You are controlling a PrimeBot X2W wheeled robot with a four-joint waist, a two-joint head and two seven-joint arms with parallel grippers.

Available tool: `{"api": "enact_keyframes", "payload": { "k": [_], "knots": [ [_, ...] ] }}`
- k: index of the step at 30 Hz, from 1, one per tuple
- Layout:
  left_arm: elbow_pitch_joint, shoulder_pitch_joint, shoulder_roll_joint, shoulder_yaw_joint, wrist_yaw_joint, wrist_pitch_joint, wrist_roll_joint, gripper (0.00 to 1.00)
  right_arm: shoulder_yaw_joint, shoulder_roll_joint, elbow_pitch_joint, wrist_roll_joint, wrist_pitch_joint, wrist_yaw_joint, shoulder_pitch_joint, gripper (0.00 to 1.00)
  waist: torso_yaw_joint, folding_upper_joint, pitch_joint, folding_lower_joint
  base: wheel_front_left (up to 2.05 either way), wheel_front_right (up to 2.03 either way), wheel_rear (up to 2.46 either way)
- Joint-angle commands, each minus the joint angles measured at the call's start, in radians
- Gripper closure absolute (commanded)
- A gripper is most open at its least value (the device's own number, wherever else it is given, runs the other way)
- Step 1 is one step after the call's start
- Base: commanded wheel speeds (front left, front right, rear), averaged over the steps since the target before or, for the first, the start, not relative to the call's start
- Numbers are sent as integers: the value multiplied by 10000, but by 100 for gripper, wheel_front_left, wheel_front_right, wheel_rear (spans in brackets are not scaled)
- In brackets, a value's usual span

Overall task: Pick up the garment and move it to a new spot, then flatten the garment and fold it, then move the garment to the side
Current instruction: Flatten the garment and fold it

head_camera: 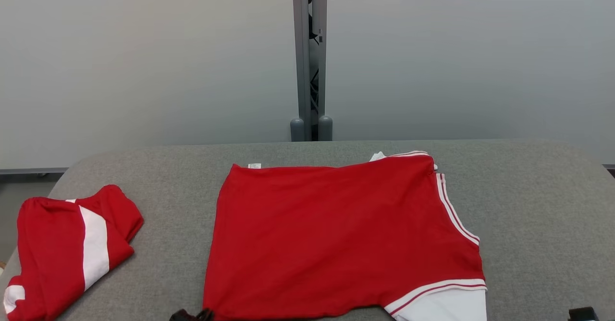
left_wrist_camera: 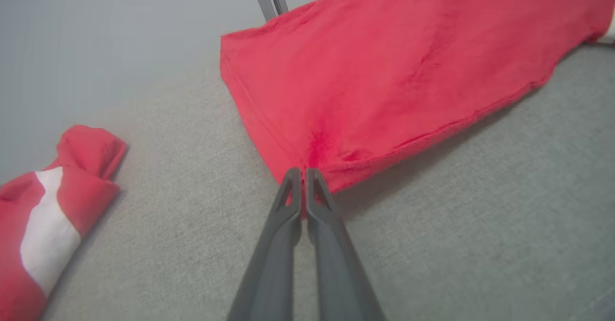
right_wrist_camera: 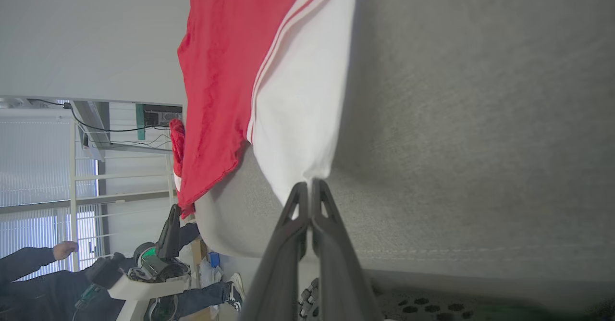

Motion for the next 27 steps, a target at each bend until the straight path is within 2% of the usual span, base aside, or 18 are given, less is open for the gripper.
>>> {"api": "enact_keyframes", "payload": {
  "k": [1,4,7,14,20,27],
  "knots": [
    [276,118,126,-159,-80,-36,143,100,88,-177,-68,50,92,0,129,100,-7,0,9,0,0,0,0],
    [925,93,290,-461,-145,-34,349,100,295,-315,-141,159,24,0,114,100,-29,0,11,0,0,0,0],
    [1182,-11,444,-592,4,-34,489,100,384,-442,-163,264,-26,0,92,100,-15,0,-8,0,0,0,0],
    [632,-166,779,-1097,209,-35,976,100,506,-741,-771,618,-1,0,261,100,153,0,-13,0,0,0,0],
    [458,-253,945,-1491,69,-35,1111,100,789,-1713,-2028,1143,258,0,734,100,211,0,39,0,0,0,0],
    [558,-43,1030,-1735,8,-35,991,100,1465,-2685,-2843,1778,-91,0,1014,100,141,0,139,0,0,0,0]
  ]
}}
